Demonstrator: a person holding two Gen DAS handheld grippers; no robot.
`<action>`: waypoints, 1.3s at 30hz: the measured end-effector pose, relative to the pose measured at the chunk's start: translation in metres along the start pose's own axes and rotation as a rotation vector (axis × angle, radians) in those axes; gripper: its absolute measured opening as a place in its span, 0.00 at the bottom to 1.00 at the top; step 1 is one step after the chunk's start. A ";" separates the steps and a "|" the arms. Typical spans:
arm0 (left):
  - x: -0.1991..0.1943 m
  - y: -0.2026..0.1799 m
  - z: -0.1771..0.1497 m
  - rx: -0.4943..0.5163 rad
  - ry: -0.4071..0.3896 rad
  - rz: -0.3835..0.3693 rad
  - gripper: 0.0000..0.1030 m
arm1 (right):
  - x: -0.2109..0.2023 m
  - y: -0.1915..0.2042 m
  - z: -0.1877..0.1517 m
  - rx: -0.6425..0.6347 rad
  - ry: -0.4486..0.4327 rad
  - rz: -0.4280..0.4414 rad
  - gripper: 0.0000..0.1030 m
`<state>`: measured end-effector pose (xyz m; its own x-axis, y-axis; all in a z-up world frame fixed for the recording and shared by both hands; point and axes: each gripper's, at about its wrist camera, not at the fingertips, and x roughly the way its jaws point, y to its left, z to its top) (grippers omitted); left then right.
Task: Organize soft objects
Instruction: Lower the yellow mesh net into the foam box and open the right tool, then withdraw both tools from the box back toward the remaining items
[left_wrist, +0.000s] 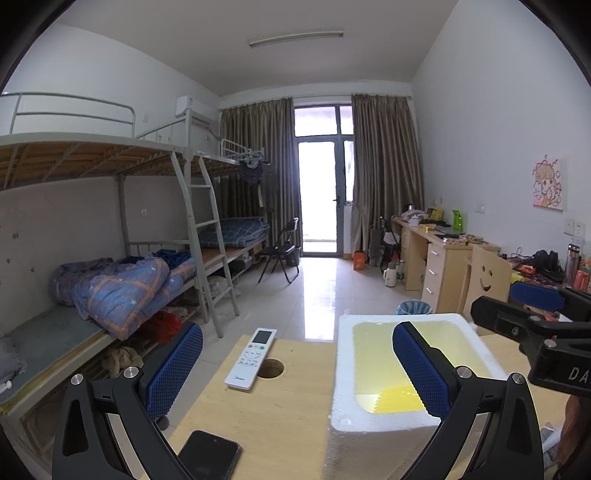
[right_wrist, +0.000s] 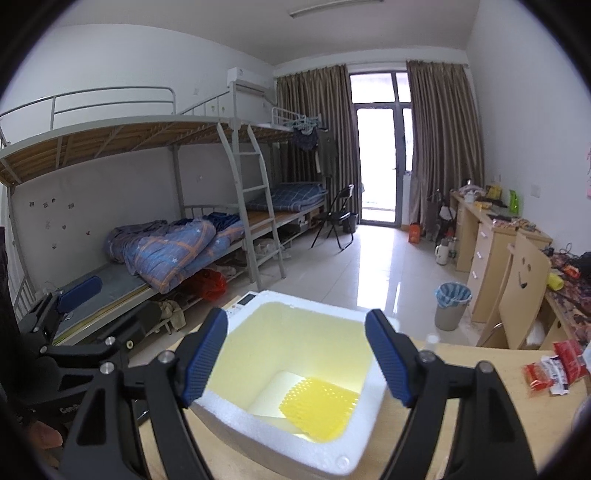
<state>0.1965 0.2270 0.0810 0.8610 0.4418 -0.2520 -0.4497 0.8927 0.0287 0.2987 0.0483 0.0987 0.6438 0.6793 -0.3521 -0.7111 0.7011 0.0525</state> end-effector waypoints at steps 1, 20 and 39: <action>-0.004 -0.002 0.001 0.001 0.000 -0.007 1.00 | -0.004 -0.001 0.000 0.000 -0.005 -0.009 0.78; -0.099 -0.052 0.008 0.025 -0.058 -0.165 1.00 | -0.107 -0.019 -0.009 0.057 -0.083 -0.163 0.81; -0.153 -0.070 -0.024 -0.003 -0.089 -0.271 1.00 | -0.171 -0.030 -0.064 0.058 -0.164 -0.238 1.00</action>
<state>0.0907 0.0950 0.0942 0.9672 0.1934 -0.1646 -0.2010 0.9791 -0.0309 0.1918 -0.1022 0.0973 0.8313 0.5166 -0.2052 -0.5200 0.8532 0.0414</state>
